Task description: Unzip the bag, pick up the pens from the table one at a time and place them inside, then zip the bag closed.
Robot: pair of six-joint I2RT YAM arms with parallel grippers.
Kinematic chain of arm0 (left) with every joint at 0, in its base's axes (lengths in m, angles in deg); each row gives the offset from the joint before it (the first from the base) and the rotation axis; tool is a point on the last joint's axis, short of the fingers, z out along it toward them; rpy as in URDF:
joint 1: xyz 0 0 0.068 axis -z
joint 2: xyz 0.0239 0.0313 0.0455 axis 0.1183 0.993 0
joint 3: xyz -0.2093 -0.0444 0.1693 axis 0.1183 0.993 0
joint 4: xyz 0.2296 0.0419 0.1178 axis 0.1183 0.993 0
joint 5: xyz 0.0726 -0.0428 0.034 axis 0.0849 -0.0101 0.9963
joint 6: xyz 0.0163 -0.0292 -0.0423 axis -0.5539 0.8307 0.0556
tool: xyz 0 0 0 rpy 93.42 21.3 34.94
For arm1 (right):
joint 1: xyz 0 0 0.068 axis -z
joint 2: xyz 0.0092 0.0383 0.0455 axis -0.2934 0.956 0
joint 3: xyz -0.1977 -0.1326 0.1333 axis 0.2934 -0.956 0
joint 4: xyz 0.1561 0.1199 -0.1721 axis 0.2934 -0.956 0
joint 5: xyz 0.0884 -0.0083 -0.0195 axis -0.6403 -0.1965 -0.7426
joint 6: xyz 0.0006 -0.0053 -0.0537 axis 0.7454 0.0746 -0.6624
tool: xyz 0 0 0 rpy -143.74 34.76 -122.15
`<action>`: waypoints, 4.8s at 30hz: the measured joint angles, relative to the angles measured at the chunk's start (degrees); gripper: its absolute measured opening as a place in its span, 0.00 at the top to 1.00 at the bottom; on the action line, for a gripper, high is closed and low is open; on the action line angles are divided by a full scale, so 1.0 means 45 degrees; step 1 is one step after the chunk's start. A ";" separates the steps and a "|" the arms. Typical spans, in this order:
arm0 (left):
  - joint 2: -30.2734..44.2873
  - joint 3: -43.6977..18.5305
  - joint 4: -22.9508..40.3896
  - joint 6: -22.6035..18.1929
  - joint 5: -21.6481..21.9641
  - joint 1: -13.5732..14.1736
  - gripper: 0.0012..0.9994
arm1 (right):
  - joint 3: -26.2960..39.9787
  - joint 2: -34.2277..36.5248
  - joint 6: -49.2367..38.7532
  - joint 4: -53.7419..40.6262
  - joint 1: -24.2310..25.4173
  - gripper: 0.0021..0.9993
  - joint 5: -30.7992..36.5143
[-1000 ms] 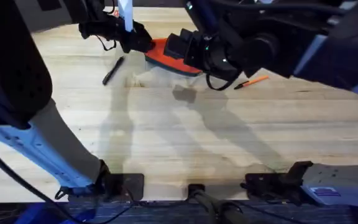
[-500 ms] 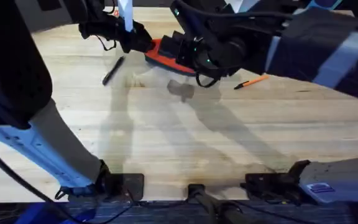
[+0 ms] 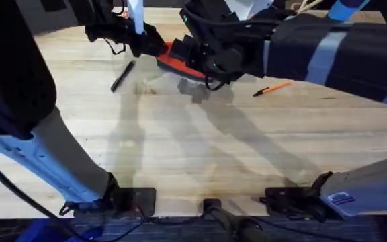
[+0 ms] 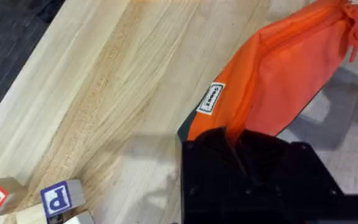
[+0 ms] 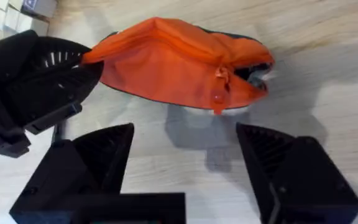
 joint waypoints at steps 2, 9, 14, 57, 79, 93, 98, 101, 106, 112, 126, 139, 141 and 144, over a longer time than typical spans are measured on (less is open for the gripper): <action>-0.0001 0.0000 0.0000 0.0000 0.0000 0.0000 0.96 | 0.0000 0.0062 0.0001 0.0139 0.0042 0.00 0.0015; -0.0005 0.0000 0.0000 -0.0005 0.0000 0.0000 0.96 | 0.0000 0.0173 0.0001 0.0686 0.0426 0.00 0.0296; -0.0003 0.0000 0.0002 0.0000 -0.0005 0.0000 0.96 | 0.0000 0.0506 -0.0004 0.0940 0.0490 0.00 0.0393; -0.0004 0.0000 0.0001 -0.0004 0.0010 0.0000 0.96 | -0.0083 0.1169 -0.0720 0.1412 0.0767 0.88 0.0941; -0.0004 0.0000 0.0000 -0.0001 -0.0019 0.0015 0.96 | -0.0129 0.0667 -0.0960 0.1067 0.0767 0.97 0.0652; -0.0004 0.0000 0.0000 0.0000 -0.0093 0.0024 0.96 | -0.0214 0.0136 -0.0956 0.0929 0.0767 0.97 0.0402; -0.0005 0.0000 0.0005 0.0000 -0.0136 0.0024 0.96 | -0.0228 -0.0135 -0.0956 0.0906 0.0767 0.96 0.0364; -0.0002 0.0000 0.0005 0.0000 -0.0146 0.0024 0.96 | -0.0228 -0.0170 -0.0956 0.0920 0.0767 0.96 0.0369; -0.0001 0.0000 0.0005 0.0000 -0.0147 0.0024 0.96 | -0.0238 -0.0171 -0.0956 0.0911 0.0767 0.97 0.0369; -0.0004 0.0000 0.0004 0.0000 -0.0136 0.0024 0.96 | -0.0248 -0.0172 -0.0956 0.1259 0.0767 0.97 0.0428; -0.0005 0.0000 0.0005 -0.0003 -0.0128 -0.0157 0.96 | -0.0257 -0.0164 -0.1542 0.3388 0.0951 0.97 0.0123; -0.0002 0.0000 -0.0053 -0.0005 0.0126 -0.0478 0.96 | -0.0261 0.1104 -0.1668 0.5135 0.1136 0.97 -0.0899; 0.0000 0.0000 -0.0073 -0.0005 0.0238 -0.0524 0.96 | -0.0262 0.1310 -0.1675 0.5432 0.1136 0.97 -0.1107; 0.0000 0.0000 -0.0116 -0.0015 0.0345 -0.0534 0.96 | -0.0262 0.1527 -0.1684 0.5574 0.1108 0.97 -0.1368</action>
